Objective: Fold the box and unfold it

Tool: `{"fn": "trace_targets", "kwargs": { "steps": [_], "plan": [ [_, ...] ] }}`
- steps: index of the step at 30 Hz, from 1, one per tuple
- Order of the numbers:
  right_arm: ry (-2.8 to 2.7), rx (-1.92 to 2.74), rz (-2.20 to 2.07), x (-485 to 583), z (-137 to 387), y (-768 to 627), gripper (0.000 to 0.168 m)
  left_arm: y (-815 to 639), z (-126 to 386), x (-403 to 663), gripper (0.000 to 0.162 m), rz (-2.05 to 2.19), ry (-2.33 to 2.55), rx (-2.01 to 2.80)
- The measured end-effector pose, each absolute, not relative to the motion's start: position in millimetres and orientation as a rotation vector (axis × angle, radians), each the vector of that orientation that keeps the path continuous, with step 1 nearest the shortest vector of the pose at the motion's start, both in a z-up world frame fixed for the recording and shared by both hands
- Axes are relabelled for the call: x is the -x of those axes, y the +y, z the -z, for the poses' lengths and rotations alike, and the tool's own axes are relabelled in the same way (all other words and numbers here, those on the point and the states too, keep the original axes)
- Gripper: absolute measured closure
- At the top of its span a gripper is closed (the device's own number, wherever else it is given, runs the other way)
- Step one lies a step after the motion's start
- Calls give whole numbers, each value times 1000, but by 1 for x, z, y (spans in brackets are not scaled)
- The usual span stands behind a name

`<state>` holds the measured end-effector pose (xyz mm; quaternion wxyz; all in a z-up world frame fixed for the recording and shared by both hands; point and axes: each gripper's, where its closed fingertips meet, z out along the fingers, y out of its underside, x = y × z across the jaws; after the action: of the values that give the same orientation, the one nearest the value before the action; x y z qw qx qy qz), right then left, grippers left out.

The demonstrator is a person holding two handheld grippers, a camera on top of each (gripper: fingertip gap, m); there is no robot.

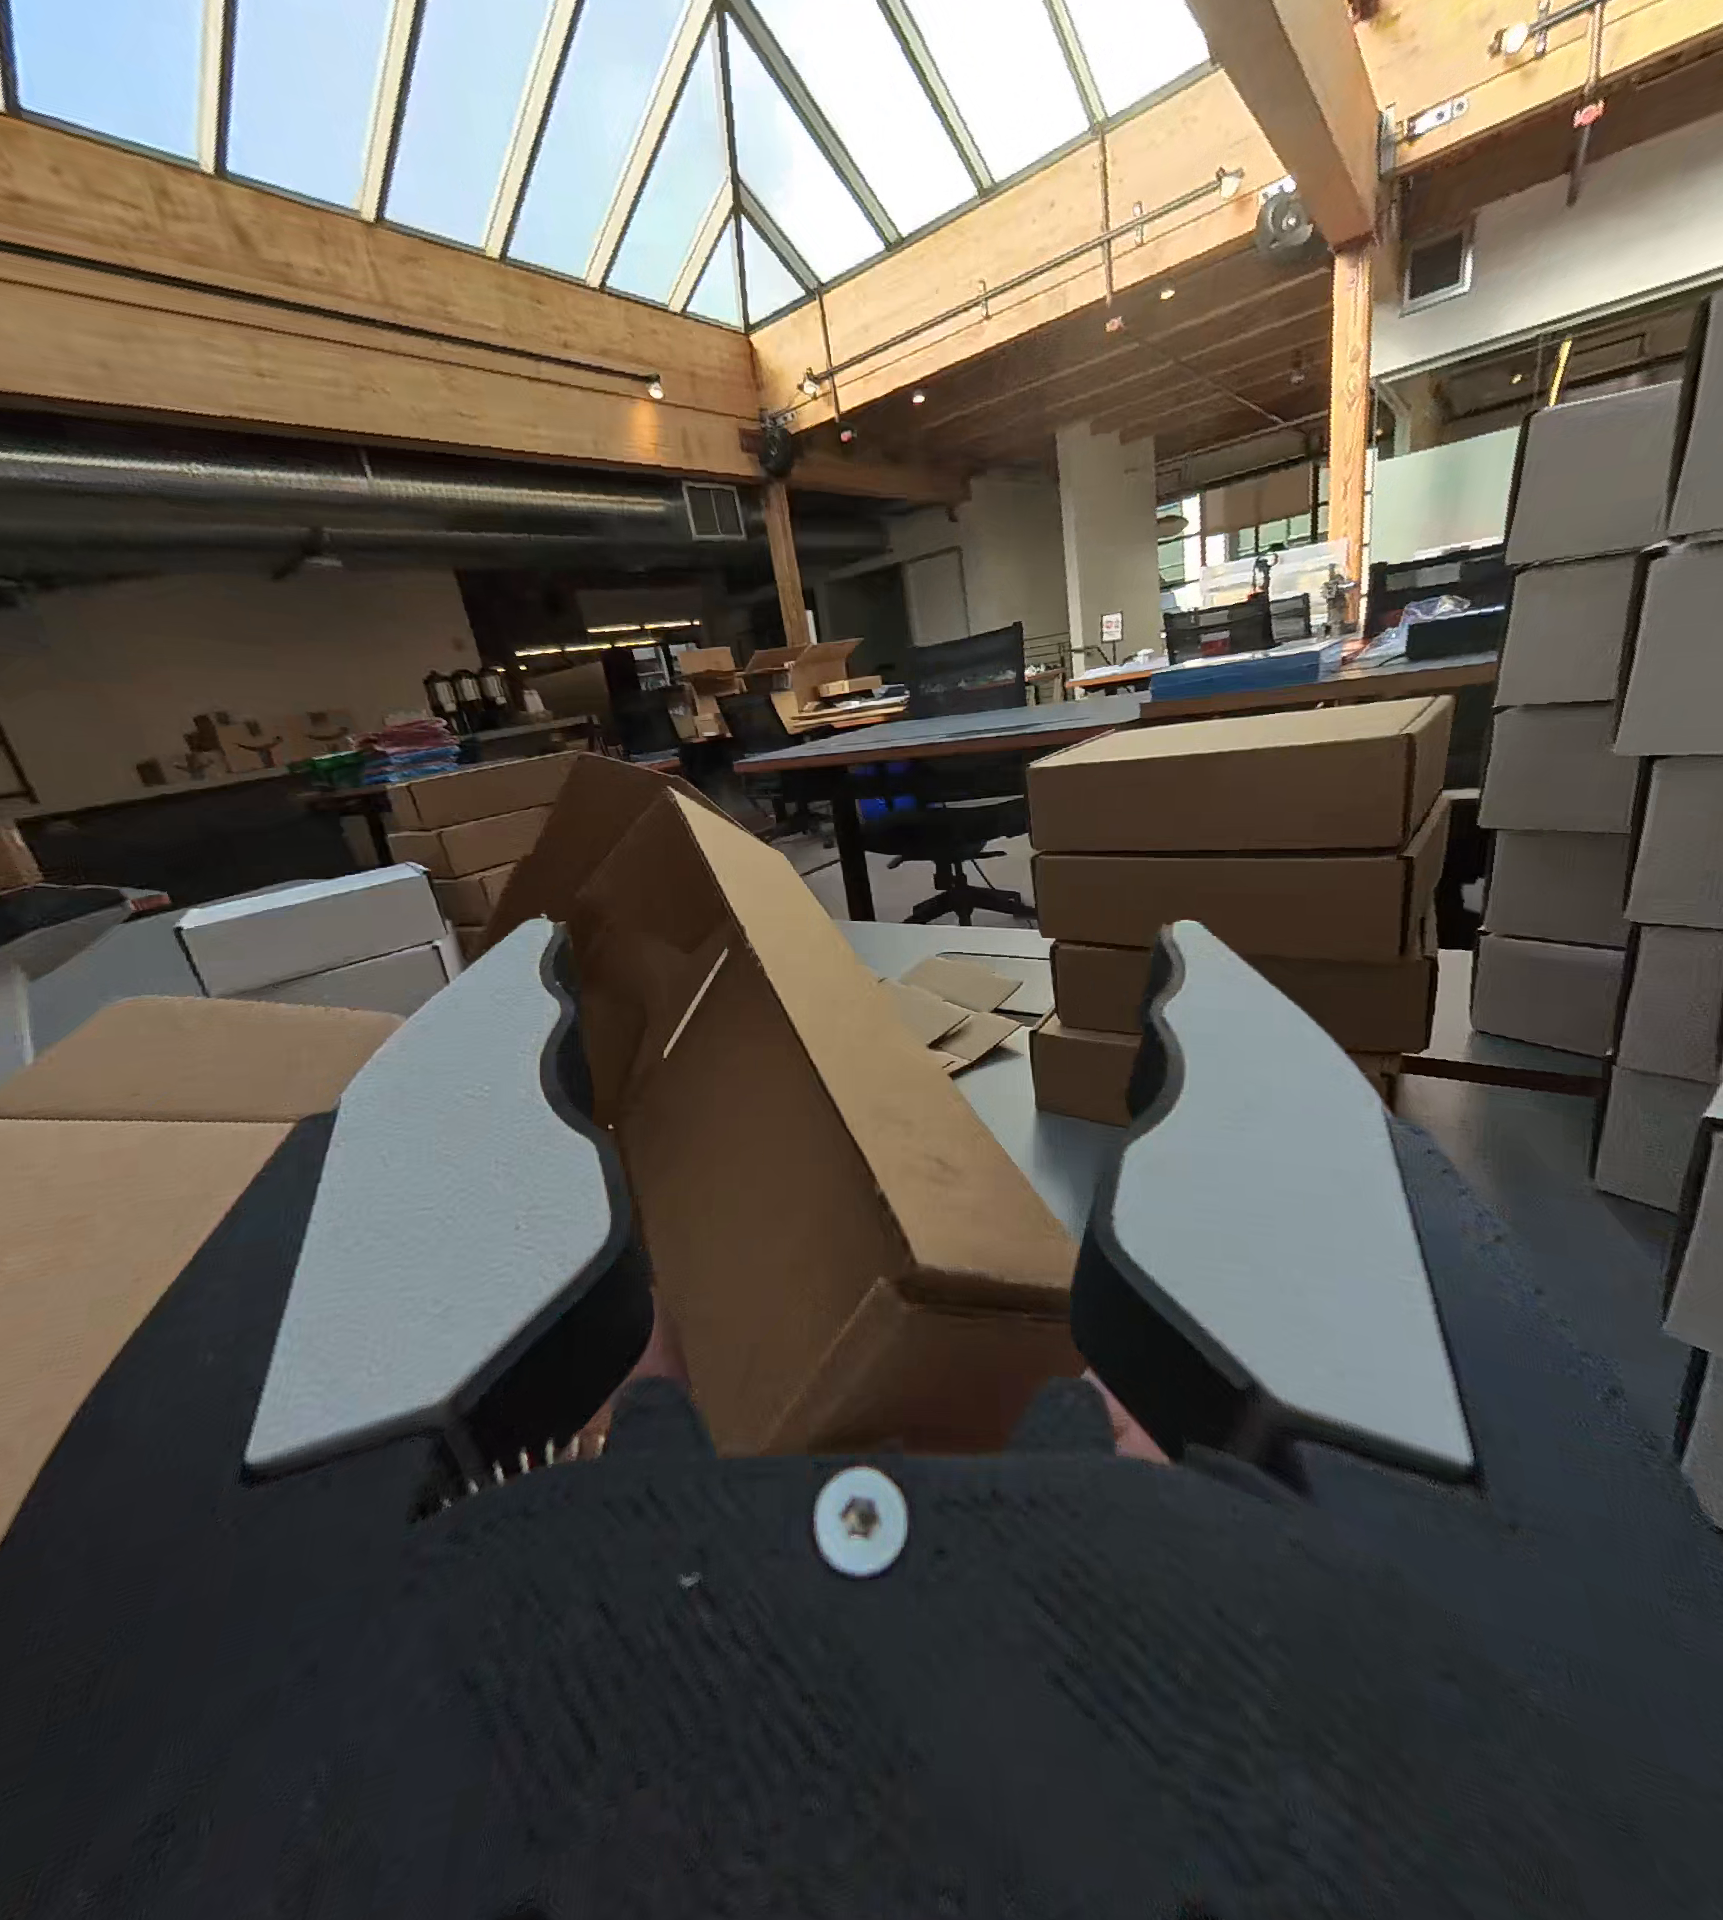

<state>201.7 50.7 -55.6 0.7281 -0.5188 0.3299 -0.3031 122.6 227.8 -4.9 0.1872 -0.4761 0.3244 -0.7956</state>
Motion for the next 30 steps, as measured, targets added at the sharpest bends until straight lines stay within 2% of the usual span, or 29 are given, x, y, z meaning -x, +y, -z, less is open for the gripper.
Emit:
{"fn": "trace_targets", "kwargs": {
  "steps": [1, 4, 7, 9, 12, 17, 19, 22, 23, 25, 28, 30],
  "plan": [
    [720, 1140, 708, -202, 55, 50, 73, 226, 5, -119, 60, 2240, 890, 1313],
    [720, 1202, 764, -202, 62, 56, 73, 224, 13, -113, 60, 2143, 880, 1268],
    [826, 1461, 811, -216, 102, 59, 100, 218, 14, -108, 60, 2053, 893, 1209],
    [810, 1362, 636, -209, 97, 65, 90, 211, 14, -104, 60, 2040, 918, 1181],
    [829, 1168, 587, -214, 83, 49, 89, 204, 19, -102, 54, 2049, 952, 1182],
    [603, 1106, 351, -194, 69, 52, 92, 222, 23, -107, 53, 2036, 907, 1233],
    [581, 963, 234, -190, 54, 38, 77, 230, 23, -108, 51, 2037, 893, 1245],
    [690, 744, 183, -201, 37, 1, 82, 234, 23, -109, 51, 2011, 898, 1233],
    [734, 737, 245, -207, 37, -8, 77, 232, 22, -108, 51, 2032, 905, 1214],
    [789, 830, 412, -216, 44, -16, 80, 230, 21, -108, 50, 2072, 923, 1202],
    [837, 1092, 526, -226, 70, 0, 72, 235, 22, -111, 50, 2191, 914, 1246],
    [848, 1278, 584, -229, 92, 10, 74, 246, 24, -115, 50, 2293, 871, 1293]
  ]
}}
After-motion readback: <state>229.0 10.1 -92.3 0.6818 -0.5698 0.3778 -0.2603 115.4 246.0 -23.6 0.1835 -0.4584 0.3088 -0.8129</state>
